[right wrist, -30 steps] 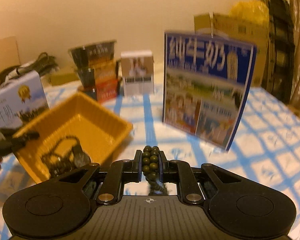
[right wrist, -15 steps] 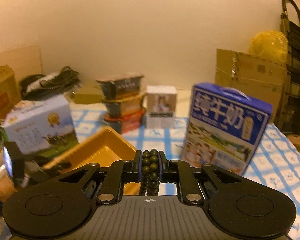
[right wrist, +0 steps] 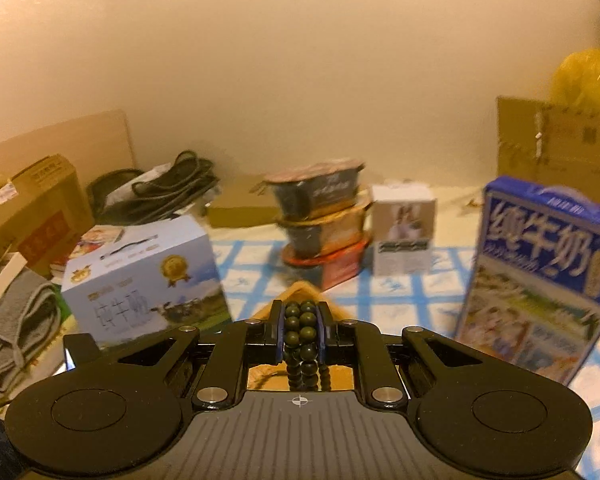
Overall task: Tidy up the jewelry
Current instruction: 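Carry the green bead necklace over the tray and open the right tool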
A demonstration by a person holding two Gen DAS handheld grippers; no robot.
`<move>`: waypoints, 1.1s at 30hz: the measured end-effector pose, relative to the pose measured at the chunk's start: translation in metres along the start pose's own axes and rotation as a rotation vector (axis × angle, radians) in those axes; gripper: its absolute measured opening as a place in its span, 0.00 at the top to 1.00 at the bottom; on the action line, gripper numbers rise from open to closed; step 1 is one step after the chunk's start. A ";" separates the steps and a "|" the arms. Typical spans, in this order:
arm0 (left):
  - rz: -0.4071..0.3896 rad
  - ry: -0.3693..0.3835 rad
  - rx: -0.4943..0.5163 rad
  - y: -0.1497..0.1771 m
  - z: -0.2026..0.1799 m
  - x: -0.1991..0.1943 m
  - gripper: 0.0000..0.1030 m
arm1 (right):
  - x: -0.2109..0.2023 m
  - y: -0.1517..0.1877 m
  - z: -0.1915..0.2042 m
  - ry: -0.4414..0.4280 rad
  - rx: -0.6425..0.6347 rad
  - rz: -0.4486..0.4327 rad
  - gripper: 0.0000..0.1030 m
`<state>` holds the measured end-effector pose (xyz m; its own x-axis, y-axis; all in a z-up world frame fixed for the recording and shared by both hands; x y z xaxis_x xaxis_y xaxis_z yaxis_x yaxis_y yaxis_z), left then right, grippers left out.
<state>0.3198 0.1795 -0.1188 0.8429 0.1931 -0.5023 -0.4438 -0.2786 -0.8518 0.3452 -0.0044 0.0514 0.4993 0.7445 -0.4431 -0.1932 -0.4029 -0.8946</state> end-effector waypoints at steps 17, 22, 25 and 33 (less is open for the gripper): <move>-0.001 0.001 -0.008 0.000 -0.001 -0.002 0.96 | 0.103 0.016 0.026 -0.096 0.179 0.024 0.85; 0.004 -0.001 -0.011 0.001 0.000 -0.002 0.96 | 0.131 0.046 0.023 -0.095 0.239 0.088 0.85; 0.004 -0.002 -0.010 0.001 0.002 -0.001 0.96 | 0.139 0.059 0.023 -0.097 0.249 0.124 0.85; 0.012 -0.011 -0.020 0.005 0.006 0.003 0.96 | 0.129 0.087 0.015 -0.049 0.241 0.163 0.49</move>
<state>0.3185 0.1846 -0.1252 0.8338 0.2000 -0.5146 -0.4480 -0.2995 -0.8424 0.3803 0.0645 -0.0843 0.4048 0.7074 -0.5794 -0.4657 -0.3857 -0.7964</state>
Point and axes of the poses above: each gripper's, at about its wrist camera, not at the fingertips, and x roughly the way its jaws point, z to its left, y to its underside, the point moved 10 cm from there along x, roughly the way its jaws point, and after that the axes turned 15 degrees about -x, right-handed, at the moved point
